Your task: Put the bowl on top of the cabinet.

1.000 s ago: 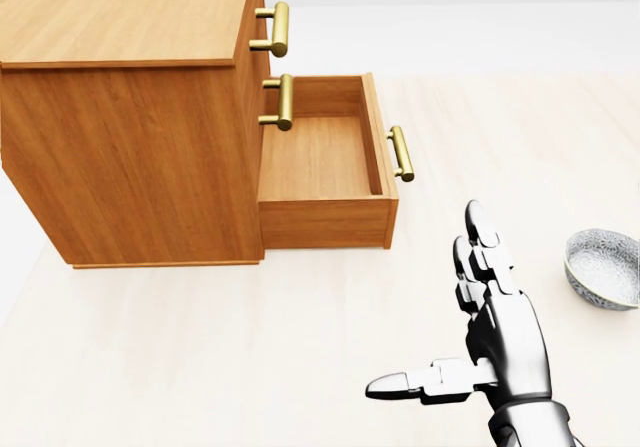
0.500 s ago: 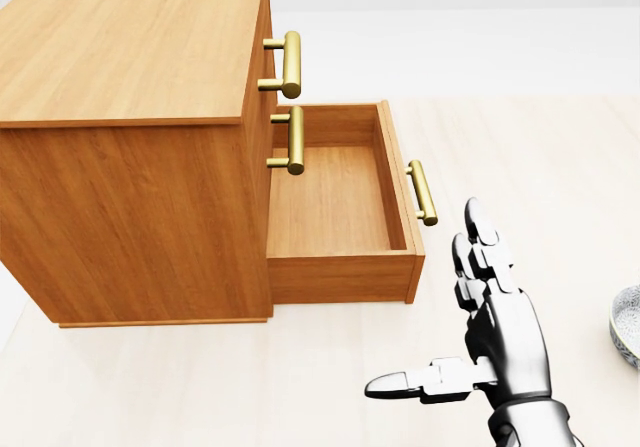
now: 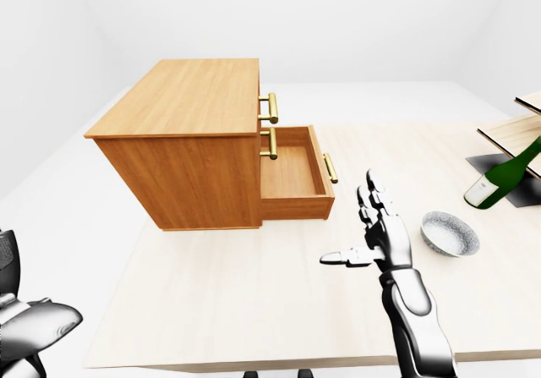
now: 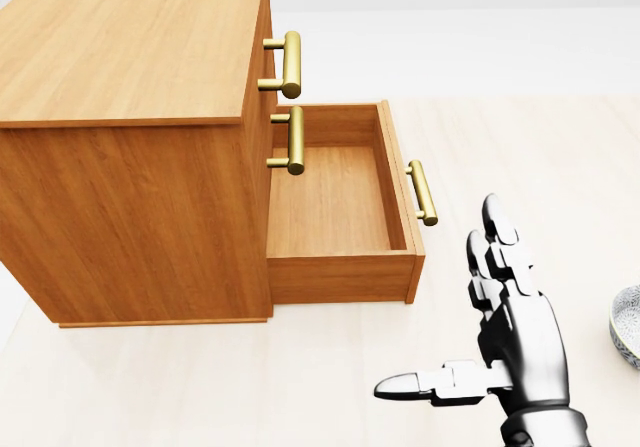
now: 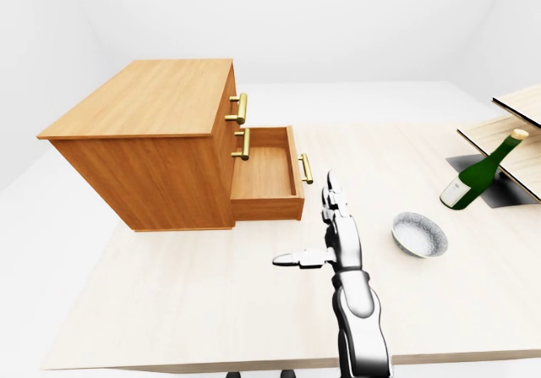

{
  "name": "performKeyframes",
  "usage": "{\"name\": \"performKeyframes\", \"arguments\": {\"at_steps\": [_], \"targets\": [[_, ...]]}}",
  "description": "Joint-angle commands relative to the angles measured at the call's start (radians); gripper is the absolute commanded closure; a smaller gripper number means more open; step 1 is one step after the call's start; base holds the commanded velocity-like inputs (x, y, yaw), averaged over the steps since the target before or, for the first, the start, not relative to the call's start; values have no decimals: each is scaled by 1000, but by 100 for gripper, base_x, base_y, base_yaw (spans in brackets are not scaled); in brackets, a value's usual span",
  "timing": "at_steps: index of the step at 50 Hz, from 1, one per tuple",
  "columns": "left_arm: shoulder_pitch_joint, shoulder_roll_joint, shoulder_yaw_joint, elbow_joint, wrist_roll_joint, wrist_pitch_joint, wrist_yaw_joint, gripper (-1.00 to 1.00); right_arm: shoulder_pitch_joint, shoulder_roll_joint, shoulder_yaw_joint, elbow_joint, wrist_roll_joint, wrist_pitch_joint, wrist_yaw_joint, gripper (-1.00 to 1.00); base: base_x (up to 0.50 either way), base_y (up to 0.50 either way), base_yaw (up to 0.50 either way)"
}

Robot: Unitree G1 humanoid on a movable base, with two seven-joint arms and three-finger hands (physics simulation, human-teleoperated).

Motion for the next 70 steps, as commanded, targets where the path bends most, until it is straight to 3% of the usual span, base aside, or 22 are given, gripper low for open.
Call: {"name": "performKeyframes", "arguments": {"at_steps": [1,6,10,18,29,36,44,49,63,70], "targets": [[11,-8,-17,0,29,0,-2,-100,67,-7,-47,-141,13,0,10,-100,0,0,0],[25,1,-30,0,24,0,2,-100,95,-15,-130,-303,-30,0,68,-100,0,0,0],[6,-17,-25,0,42,0,-10,-100,96,-18,-216,-466,-61,0,137,-100,0,0,0],[28,5,-30,0,18,0,8,-100,13,-64,-323,-689,-226,0,312,-100,0,0,0],[28,14,-23,0,2,0,19,-100,-71,-85,-540,-717,-386,0,608,-100,0,0,0],[35,11,-39,0,20,0,16,-100,-117,-90,-752,-717,-484,0,608,-100,0,0,0],[39,24,-23,0,-7,0,26,-100,-129,-127,-869,-717,-534,0,608,-100,0,0,0],[27,9,-24,0,11,0,17,-100,-110,-136,-921,-717,-477,0,608,-100,0,0,0],[37,21,-27,0,0,0,23,-100,-26,-193,-908,-685,-383,0,608,-100,0,0,0],[50,14,-51,0,27,0,11,-100,38,-127,-915,-617,-375,0,608,-100,0,0,0]]}}
